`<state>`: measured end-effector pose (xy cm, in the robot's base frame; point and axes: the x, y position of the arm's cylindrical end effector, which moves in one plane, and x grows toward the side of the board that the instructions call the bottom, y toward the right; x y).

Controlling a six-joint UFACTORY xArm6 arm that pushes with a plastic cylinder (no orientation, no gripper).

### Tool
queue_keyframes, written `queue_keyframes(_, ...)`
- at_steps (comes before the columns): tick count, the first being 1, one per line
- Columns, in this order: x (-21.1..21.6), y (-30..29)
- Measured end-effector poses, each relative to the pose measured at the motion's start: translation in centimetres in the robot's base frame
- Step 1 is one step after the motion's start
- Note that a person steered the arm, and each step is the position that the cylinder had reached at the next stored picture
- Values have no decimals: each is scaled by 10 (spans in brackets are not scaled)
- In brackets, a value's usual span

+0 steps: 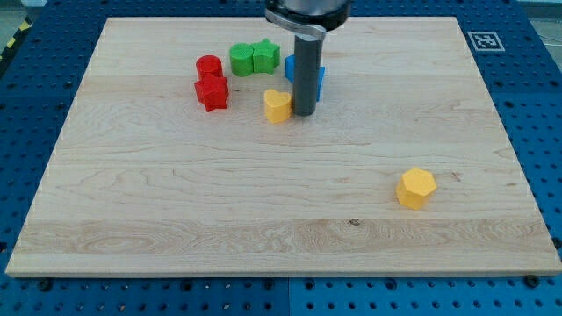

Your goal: Place the yellow hexagon to the right of the yellow heart

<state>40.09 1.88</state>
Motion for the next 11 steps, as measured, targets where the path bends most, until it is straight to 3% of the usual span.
queue_keyframes(2, 0, -26)
queue_keyframes(3, 18, -7)
queue_keyframes(4, 76, -5)
queue_keyframes(5, 123, 19)
queue_keyframes(7, 132, 104)
queue_keyframes(8, 133, 108)
queue_keyframes(10, 184, 130)
queue_keyframes(11, 175, 157)
